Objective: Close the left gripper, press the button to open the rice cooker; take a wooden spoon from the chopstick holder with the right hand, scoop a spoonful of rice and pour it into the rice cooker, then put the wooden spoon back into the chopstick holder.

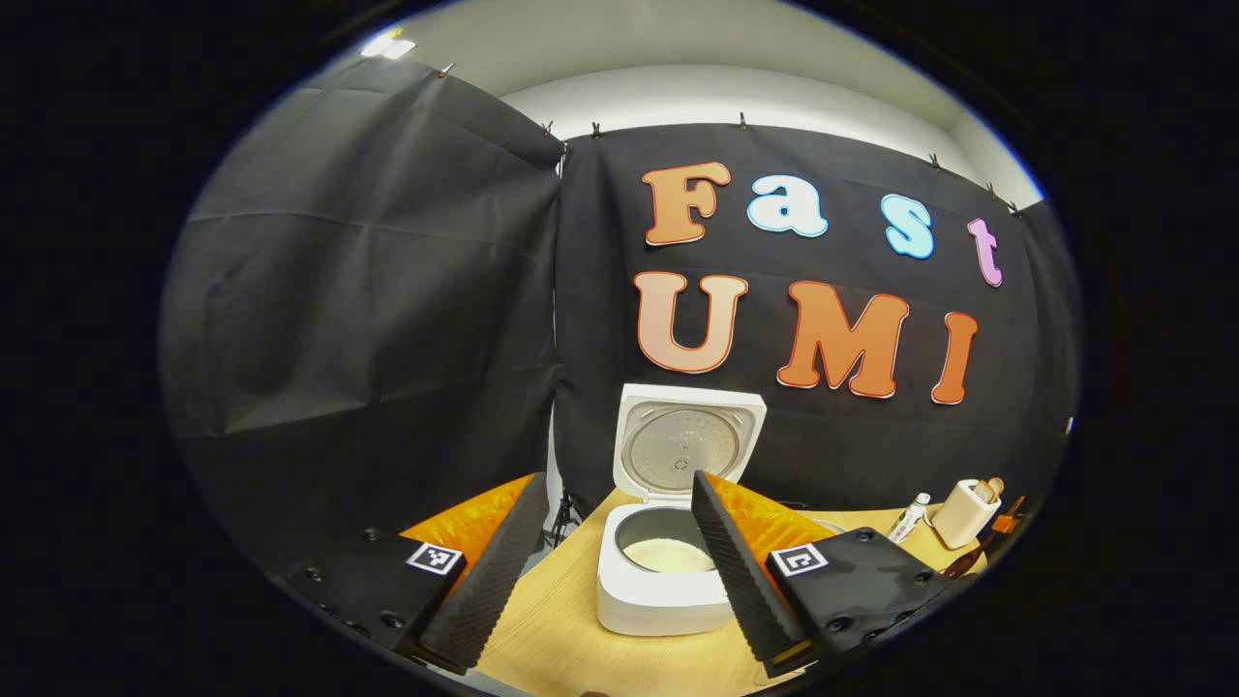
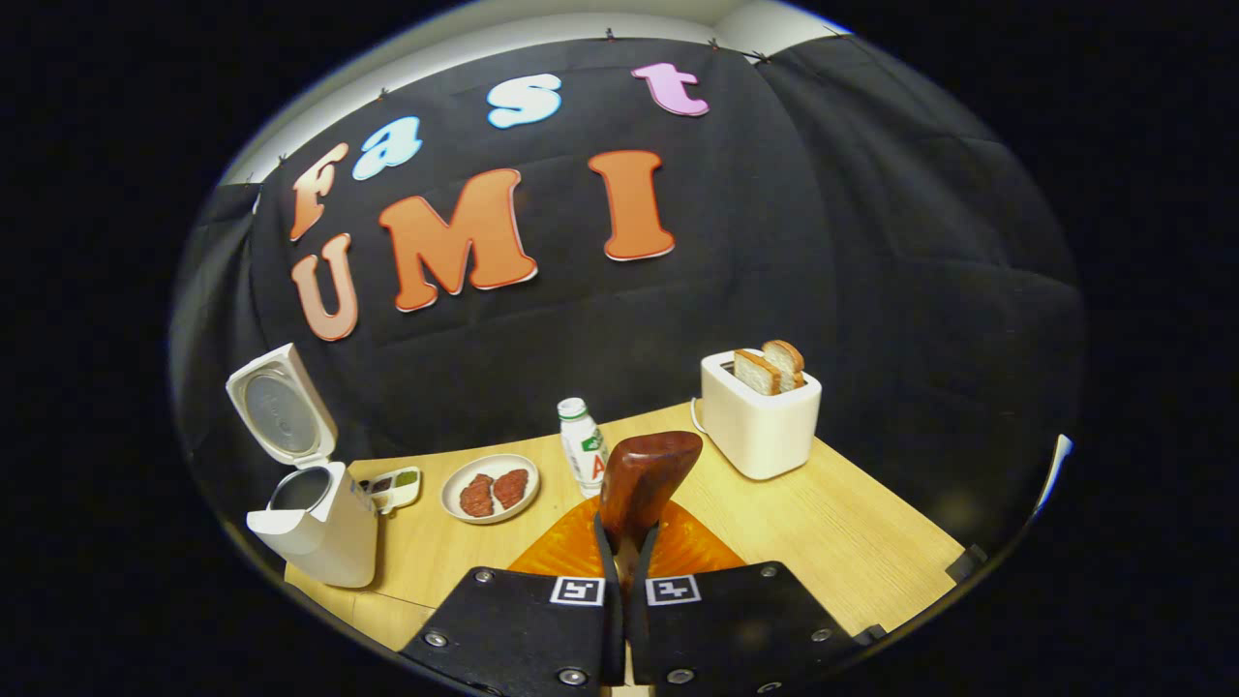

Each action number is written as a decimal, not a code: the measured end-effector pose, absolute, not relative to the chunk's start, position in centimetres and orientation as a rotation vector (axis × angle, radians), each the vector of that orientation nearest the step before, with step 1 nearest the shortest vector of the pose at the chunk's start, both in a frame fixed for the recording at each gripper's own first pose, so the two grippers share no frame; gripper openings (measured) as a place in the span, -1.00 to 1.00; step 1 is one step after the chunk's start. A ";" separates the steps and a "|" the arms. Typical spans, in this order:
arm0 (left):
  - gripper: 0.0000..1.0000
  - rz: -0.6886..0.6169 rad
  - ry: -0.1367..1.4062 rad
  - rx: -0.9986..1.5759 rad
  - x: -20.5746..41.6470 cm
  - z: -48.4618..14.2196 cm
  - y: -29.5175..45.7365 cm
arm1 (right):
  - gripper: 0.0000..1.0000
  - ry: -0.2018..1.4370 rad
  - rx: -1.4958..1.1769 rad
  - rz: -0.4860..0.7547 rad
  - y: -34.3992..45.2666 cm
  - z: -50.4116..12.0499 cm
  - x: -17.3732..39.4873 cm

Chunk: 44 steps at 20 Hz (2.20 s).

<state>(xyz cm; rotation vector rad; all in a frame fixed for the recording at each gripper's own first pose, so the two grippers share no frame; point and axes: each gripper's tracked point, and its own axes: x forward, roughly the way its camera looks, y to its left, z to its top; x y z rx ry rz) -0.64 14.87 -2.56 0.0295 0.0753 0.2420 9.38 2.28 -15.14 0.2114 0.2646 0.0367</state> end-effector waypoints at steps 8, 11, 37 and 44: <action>1.00 0.198 0.072 0.033 -0.1 -2.5 16.7 | -0.96 0.215 0.155 0.275 13.6 -12.2 3.9; 1.00 0.199 0.073 0.021 -0.1 -2.5 17.3 | -0.97 0.231 0.096 0.358 17.5 -14.4 2.9; 1.00 0.194 0.153 0.050 -1.3 -6.6 17.3 | -0.97 0.495 0.419 0.425 23.8 -28.0 -0.1; 0.99 0.185 0.152 0.044 -1.7 -6.6 17.1 | -0.98 0.582 0.581 0.390 25.1 -28.9 0.1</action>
